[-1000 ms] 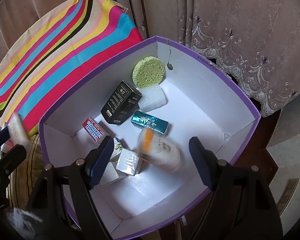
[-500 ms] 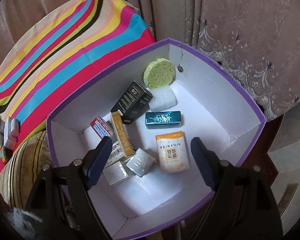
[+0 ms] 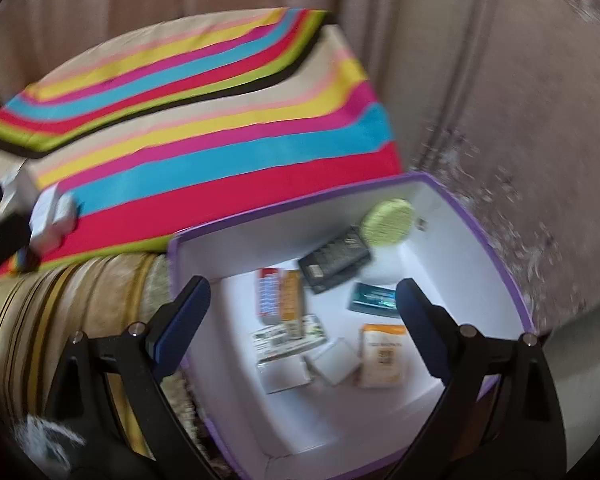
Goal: Organize objects
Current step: 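Move both tools back to the remaining white boxes on the cloth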
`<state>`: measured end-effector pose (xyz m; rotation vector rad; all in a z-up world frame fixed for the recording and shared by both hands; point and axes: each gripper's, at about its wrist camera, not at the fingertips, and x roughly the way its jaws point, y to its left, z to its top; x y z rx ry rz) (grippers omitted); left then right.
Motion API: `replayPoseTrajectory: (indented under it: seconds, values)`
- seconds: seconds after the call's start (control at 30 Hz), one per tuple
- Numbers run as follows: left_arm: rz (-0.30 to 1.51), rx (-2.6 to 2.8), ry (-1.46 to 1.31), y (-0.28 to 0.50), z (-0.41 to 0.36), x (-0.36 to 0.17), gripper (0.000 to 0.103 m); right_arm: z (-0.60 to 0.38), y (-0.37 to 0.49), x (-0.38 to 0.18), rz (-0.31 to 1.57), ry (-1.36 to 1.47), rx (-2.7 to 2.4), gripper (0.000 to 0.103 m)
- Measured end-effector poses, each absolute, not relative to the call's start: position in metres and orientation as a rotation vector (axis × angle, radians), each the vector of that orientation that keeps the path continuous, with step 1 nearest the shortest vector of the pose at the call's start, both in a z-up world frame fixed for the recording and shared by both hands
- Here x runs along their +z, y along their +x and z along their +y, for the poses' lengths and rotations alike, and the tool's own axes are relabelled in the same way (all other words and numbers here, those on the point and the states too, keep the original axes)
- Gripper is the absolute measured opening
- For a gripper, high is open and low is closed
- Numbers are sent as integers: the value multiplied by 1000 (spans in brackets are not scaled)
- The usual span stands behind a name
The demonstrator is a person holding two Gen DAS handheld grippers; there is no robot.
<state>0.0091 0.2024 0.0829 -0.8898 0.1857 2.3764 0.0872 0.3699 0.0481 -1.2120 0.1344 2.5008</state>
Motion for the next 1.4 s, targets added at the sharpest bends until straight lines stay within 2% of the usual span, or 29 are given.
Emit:
replayPoseTrajectory:
  seconds: [0.17, 0.27, 0.5, 0.73, 1.1, 1.2, 1.27, 1.33, 1.4]
  values:
    - [38, 2431, -931, 2, 164, 79, 97, 352, 79, 47, 317, -1267, 2664, 95]
    - [-44, 2473, -963, -2, 140, 76, 97, 339, 72, 43, 325, -1307, 2682, 95]
    - [-258, 2583, -1094, -25, 88, 63, 83, 321, 63, 39, 328, -1322, 2749, 95]
    - [-266, 2647, -1180, -53, 64, 51, 79, 316, 58, 42, 342, -1336, 2759, 95]
    - [-232, 2629, -1284, -91, 67, 31, 76, 306, 42, 42, 371, -1374, 2765, 95]
    - [-224, 2611, -1313, -98, 70, 27, 70, 302, 37, 43, 375, -1379, 2769, 95]
    - [-225, 2600, -1332, -101, 71, 24, 62, 298, 33, 42, 376, -1385, 2774, 95]
    - [-240, 2577, -1349, -102, 70, 20, 49, 295, 29, 43, 374, -1386, 2781, 95]
    - [-262, 2568, -1346, -103, 67, 20, 49, 291, 25, 44, 376, -1383, 2789, 95]
